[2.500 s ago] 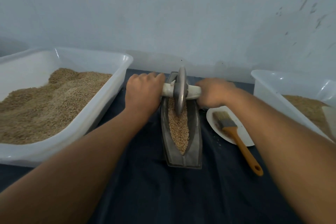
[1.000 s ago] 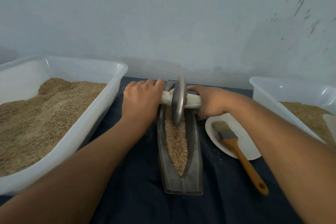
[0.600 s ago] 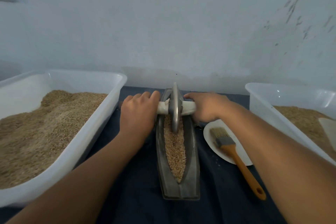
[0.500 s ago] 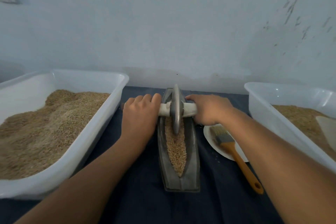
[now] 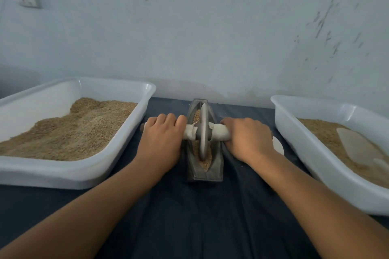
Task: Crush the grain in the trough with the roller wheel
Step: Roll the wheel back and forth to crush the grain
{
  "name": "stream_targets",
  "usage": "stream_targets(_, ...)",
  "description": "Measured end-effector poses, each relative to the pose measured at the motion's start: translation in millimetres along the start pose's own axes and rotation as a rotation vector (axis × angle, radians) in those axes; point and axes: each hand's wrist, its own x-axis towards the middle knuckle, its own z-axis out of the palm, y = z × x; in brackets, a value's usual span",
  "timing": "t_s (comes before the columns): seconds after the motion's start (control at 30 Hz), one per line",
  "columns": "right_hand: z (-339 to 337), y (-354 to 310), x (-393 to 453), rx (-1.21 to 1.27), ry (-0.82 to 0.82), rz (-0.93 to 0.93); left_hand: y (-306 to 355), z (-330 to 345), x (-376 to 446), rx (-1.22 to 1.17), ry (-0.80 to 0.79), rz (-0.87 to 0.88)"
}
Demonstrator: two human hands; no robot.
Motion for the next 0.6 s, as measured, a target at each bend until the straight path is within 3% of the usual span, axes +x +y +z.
stream_targets(0.23, -5, 6, -20, -0.007, -0.010, 0.005, 7, -16, -2, 0.023, -0.007, 0.009)
stream_targets(0.6, 22, 15, 44, 0.082, -0.251, -0.007, -4, 19, 45, 0.073, -0.150, -0.041)
